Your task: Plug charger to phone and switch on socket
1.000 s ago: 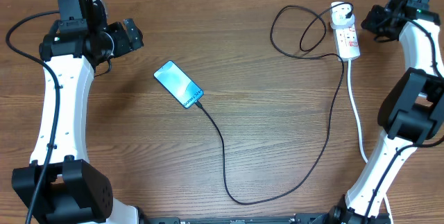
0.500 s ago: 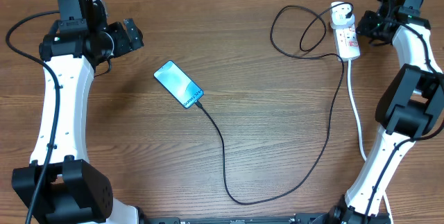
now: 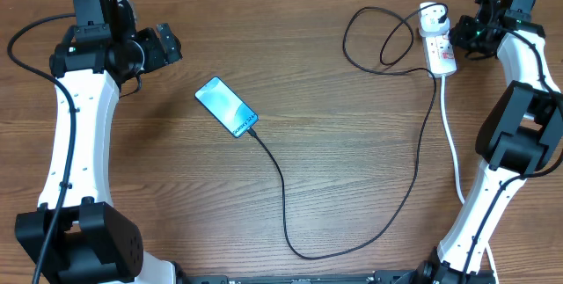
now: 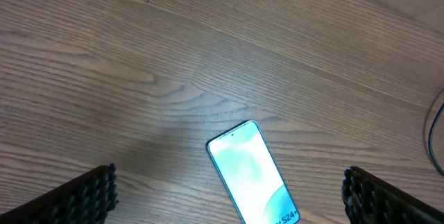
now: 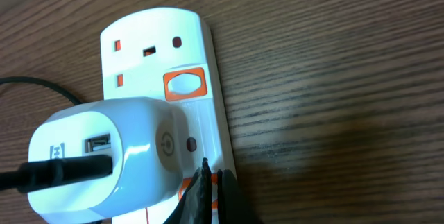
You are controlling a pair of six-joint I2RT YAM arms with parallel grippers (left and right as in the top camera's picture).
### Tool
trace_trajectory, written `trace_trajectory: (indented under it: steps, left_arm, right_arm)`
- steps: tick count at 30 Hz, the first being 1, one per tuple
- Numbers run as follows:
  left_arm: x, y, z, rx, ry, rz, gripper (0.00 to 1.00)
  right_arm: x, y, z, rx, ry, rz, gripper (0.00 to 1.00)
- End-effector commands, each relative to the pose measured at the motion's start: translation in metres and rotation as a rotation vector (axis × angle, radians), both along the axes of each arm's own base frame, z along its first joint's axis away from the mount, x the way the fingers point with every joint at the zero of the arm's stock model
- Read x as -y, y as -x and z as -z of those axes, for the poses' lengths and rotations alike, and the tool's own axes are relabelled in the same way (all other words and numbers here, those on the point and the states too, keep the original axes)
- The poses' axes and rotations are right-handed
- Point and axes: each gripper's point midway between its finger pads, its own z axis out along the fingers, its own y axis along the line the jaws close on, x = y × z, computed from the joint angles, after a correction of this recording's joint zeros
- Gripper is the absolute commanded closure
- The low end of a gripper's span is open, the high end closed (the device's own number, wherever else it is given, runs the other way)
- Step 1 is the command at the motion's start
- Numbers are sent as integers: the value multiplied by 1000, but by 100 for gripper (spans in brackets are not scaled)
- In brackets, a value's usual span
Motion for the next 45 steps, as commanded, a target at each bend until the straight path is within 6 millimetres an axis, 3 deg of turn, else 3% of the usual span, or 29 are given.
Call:
trace_trajectory:
  steps: [1,12,22,37,45]
  left_arm:
    - [-5,-1,1,-2,-18,-3,0]
    - [-5,-1,1,-2,-18,-3,0]
    - [-5,-1,1,-2,-18,-3,0]
    - [-5,-1,1,-2,-18,-3,1]
    - [-5,-1,1,-2,-18,-3,0]
  right_arm:
    - [-7,-5,2,10,-10,-26,96]
    - [-14,-2,7,-15,-18,-36,96]
    - [-27,4,31,-71,-38,-52,96]
    - [-46,2,33,-80,-39,-85,96]
    - [-61,4,51,-112,-48,-108,96]
